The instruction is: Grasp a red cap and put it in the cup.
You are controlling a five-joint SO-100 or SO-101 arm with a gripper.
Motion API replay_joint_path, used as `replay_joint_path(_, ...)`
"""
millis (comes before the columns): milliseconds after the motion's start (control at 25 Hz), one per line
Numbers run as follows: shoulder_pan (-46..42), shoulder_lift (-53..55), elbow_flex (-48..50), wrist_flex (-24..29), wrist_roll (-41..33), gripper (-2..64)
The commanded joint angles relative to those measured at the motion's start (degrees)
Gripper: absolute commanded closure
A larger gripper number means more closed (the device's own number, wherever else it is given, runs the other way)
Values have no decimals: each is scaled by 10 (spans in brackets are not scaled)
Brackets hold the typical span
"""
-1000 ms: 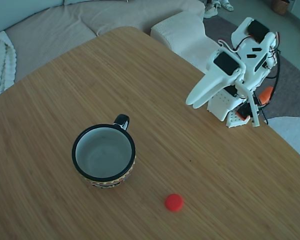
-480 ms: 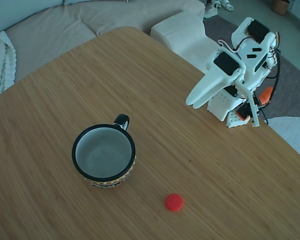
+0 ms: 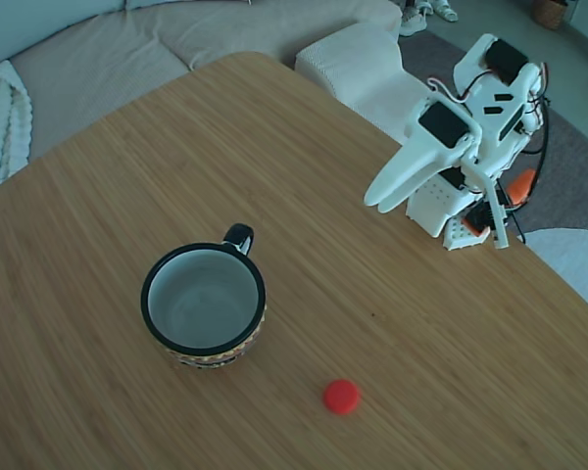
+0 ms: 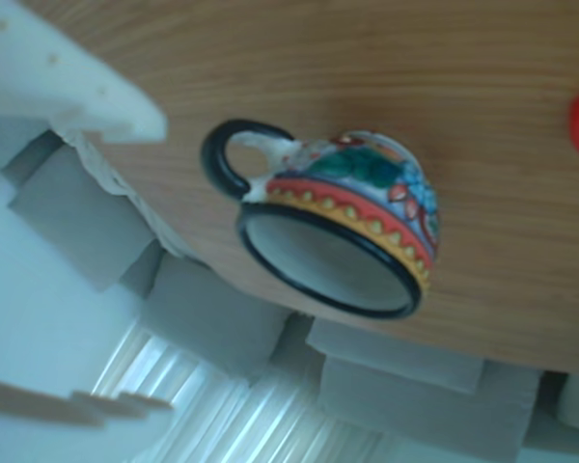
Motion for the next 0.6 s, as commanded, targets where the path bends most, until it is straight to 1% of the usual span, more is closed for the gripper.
replay_joint_path(0, 4, 0, -18, -1, 0, 290)
replay_joint_path(120, 4, -10, -39, 0, -1, 289)
replay_joint_path(560, 4, -10, -42, 0, -2, 287)
